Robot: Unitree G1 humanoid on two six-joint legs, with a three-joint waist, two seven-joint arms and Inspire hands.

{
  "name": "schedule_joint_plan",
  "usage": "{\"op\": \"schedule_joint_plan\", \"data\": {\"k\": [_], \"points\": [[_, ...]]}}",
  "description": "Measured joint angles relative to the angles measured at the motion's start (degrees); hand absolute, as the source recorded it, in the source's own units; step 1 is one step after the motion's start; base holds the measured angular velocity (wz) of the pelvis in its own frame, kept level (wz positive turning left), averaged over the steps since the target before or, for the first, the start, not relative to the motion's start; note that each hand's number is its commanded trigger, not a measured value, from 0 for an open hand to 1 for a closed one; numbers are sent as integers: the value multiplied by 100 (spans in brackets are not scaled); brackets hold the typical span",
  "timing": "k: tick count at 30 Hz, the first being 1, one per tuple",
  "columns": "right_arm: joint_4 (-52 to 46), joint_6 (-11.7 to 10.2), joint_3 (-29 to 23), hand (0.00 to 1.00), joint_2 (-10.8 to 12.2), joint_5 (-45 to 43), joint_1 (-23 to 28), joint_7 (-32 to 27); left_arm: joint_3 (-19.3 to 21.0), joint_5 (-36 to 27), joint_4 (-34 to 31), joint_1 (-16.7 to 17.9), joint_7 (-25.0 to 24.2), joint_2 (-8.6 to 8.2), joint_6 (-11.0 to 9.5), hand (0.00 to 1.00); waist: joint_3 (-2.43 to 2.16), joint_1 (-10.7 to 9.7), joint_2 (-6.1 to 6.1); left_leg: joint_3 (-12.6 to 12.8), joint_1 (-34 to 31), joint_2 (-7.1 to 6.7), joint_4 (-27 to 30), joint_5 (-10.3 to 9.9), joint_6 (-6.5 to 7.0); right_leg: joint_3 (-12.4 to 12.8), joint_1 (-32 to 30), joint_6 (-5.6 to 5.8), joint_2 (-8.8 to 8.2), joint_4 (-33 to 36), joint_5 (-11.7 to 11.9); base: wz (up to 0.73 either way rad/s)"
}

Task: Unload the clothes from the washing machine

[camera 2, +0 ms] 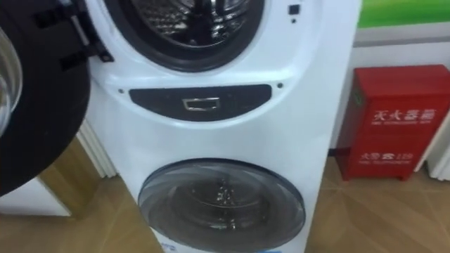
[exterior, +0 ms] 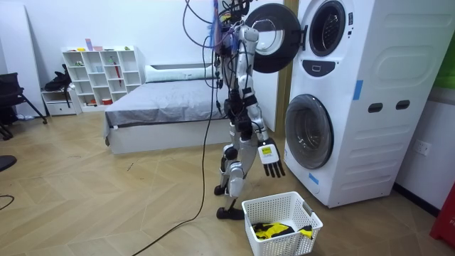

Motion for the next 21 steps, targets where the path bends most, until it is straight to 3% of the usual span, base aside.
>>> {"op": "schedule_joint_plan", "data": {"k": [1,4,8,13,17,19,21], "points": [[-27,-2,-67,0,-17,-8,46,-7,39,14,1,-17,0,168,0,0,-4,28,34,-26,4,0,0,0,0,-8,16,0,2,3,0,7],[-130,-20,-97,0,-83,-26,94,10,184,27,2,-35,-29,459,-4,0,0,47,113,-65,4,-14,0,0,0,-25,32,0,-5,4,0,8],[-105,-68,-110,0,-134,-64,105,34,189,88,13,-106,-117,626,-9,0,16,63,130,-140,10,-46,1,10,6,-66,72,31,-29,-3,-20,10],[-104,-89,-238,0,-268,-126,235,60,191,301,12,-309,-410,787,0,0,0,202,105,-140,-4,-92,2,15,16,-62,86,49,-68,-81,-50,0],[-100,-79,-349,0,-274,-313,273,58,186,322,12,-462,-499,982,76,0,14,190,18,-145,-48,-92,75,14,15,-18,75,49,-67,-86,-51,0],[-121,-53,-350,0,-275,-470,288,54,165,330,12,-695,-508,1086,143,0,9,176,-61,-142,-85,-92,109,14,15,-21,68,48,-68,-82,-51,0],[-154,-53,-349,0,-276,-553,284,54,152,480,12,-846,-508,1107,178,0,10,166,-85,-135,-90,-92,126,13,16,-18,70,48,-69,-75,-50,0]]}}
